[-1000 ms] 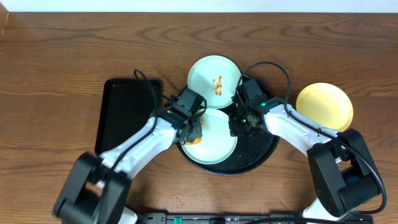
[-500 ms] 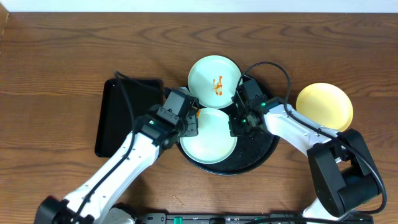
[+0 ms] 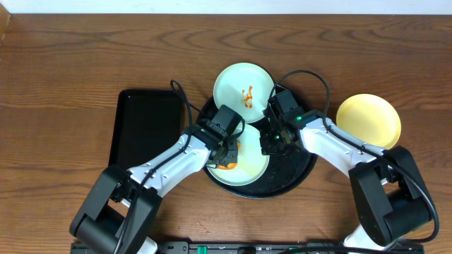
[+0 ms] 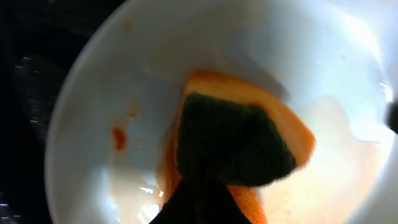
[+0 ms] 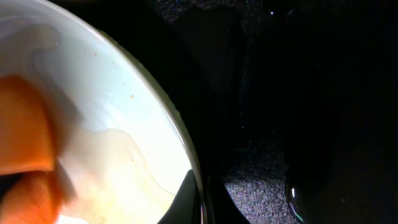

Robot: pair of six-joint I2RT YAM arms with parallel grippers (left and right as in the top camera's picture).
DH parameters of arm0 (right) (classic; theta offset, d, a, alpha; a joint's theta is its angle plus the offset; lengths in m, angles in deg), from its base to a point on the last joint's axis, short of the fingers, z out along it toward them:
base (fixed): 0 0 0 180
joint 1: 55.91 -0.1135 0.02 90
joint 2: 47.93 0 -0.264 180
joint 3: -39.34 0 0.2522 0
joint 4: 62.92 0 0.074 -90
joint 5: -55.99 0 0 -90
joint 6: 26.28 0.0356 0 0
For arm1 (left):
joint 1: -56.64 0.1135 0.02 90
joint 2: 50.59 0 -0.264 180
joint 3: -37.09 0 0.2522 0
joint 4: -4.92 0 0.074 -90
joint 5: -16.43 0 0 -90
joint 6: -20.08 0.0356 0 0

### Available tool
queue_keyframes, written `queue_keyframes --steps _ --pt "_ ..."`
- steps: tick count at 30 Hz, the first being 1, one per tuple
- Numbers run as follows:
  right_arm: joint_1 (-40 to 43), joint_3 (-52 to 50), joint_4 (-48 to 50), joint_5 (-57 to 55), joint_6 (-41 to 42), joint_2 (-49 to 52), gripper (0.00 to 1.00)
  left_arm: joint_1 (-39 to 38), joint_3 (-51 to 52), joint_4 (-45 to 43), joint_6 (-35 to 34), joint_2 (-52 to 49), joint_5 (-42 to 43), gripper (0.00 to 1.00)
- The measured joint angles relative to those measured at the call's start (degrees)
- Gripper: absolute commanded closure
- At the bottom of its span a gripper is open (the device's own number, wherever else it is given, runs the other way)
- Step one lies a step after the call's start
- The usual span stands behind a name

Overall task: Clean dirty plates on tray and stack at the side
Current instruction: 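Scrub the lower pale green plate with the sponge in the left gripper, then move the sponge back over the black tray with the left gripper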

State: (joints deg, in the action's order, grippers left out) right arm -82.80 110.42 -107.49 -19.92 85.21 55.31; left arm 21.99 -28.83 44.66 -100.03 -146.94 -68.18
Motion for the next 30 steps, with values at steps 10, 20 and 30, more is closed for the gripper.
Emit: queue_keyframes --steps 10,20,30 --pt "-0.20 0.07 -0.13 1.84 0.26 0.17 0.99 4.31 -1.60 2.75 0.85 0.17 -12.76 0.93" --pt "-0.33 0.20 -0.98 0.85 0.44 0.20 0.99 6.54 -1.99 5.68 1.84 13.66 -12.11 0.92" --pt "-0.33 0.11 -2.45 -4.46 0.42 -1.70 0.99 12.52 -2.03 11.96 1.88 21.84 -11.76 0.93"
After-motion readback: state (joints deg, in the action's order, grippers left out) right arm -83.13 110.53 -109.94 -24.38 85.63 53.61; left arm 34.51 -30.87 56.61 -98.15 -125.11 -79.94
